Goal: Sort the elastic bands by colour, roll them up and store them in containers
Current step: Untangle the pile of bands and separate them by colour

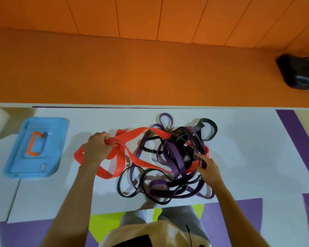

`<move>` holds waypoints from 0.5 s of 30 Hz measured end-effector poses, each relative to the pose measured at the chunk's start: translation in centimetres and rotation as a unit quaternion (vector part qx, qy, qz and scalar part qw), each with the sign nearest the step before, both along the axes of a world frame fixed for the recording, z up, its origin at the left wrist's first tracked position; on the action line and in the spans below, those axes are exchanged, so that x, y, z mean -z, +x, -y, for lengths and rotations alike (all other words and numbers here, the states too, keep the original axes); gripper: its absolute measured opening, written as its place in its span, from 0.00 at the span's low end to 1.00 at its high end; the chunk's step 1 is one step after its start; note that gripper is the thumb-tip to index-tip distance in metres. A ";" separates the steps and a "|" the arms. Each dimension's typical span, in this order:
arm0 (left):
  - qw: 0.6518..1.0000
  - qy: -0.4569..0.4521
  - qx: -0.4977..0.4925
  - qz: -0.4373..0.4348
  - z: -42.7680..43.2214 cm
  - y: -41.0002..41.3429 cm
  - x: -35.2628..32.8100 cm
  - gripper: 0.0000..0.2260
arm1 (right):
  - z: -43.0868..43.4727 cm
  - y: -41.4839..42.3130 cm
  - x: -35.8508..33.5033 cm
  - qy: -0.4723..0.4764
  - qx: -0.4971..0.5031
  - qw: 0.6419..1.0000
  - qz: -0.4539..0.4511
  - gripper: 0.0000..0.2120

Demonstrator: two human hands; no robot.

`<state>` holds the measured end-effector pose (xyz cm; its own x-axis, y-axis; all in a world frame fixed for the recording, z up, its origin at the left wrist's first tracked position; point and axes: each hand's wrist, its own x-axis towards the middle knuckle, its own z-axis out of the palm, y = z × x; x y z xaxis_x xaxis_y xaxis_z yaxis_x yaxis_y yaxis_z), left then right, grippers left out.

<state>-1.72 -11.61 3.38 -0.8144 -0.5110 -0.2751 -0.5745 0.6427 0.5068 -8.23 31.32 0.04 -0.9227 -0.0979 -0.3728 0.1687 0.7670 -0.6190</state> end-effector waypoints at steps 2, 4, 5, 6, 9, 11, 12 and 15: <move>0.995 -0.011 0.047 0.083 -0.9 0.0 0.6 0.19 | -0.2 0.3 0.2 0.005 0.006 1.000 0.005 0.24; 0.983 0.040 0.078 0.159 -2.5 -0.1 1.0 0.32 | -0.4 0.4 0.1 0.006 0.008 1.000 0.004 0.24; 0.981 0.064 0.086 0.163 -3.6 -0.1 1.0 0.36 | -0.5 0.4 0.1 0.005 0.006 1.000 0.002 0.24; 0.984 0.067 0.096 0.136 -5.1 -0.1 1.0 0.36 | -0.5 0.4 0.1 0.004 0.003 1.000 -0.001 0.23; 0.991 0.077 0.108 -0.033 -10.7 -0.7 1.1 0.23 | -0.6 0.1 0.2 0.000 -0.020 1.000 0.001 0.24; 0.981 0.160 0.101 -0.035 -14.7 -1.6 1.4 0.19 | -0.8 -0.2 0.3 -0.004 -0.038 0.999 0.006 0.25; 0.973 0.208 0.098 0.000 -16.5 -2.1 1.9 0.21 | -1.1 -0.3 0.3 -0.008 -0.046 0.999 0.009 0.25; 0.934 0.340 0.032 0.105 -20.9 -3.8 3.5 0.43 | -2.0 -0.6 0.2 -0.044 -0.042 0.998 0.019 0.24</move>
